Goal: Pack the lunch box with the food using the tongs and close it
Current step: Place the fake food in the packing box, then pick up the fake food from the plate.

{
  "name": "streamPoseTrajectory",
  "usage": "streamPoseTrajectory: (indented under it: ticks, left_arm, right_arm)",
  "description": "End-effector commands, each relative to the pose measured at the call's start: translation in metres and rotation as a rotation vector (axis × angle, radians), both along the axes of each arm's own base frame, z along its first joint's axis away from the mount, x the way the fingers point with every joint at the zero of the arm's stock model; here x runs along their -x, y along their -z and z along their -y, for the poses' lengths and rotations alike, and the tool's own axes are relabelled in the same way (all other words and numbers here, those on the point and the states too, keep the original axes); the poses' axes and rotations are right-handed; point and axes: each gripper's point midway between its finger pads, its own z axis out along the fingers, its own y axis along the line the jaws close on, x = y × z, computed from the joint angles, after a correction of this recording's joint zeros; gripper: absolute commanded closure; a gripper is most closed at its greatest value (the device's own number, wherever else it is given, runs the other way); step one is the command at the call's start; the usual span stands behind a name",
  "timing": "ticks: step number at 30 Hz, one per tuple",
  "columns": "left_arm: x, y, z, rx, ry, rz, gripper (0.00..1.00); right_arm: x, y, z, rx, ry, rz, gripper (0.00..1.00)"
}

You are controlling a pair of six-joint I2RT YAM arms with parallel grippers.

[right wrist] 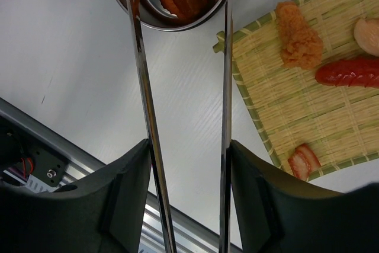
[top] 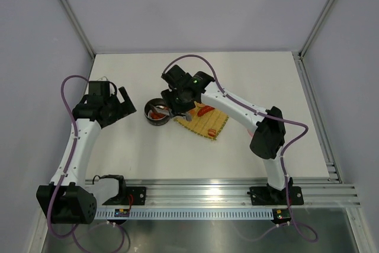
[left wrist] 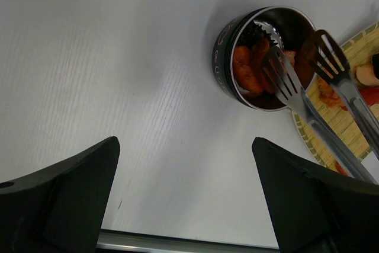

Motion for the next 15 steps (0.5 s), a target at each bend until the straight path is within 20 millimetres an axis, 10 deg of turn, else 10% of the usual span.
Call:
streamPoseTrajectory:
  ticks: [1,15]
  left_arm:
    - [-0.005,-0.003,-0.002,-0.003,-0.012,0.025,0.01]
    - [-0.02,-0.003,-0.005,-0.014,-0.018,0.01,0.01]
  right_arm:
    - [-0.004,-0.032,-0.008,-0.057,-0.026,0.051,0.39]
    - [0.005,-0.095,0.067,0.001,0.122,0.223,0.54]
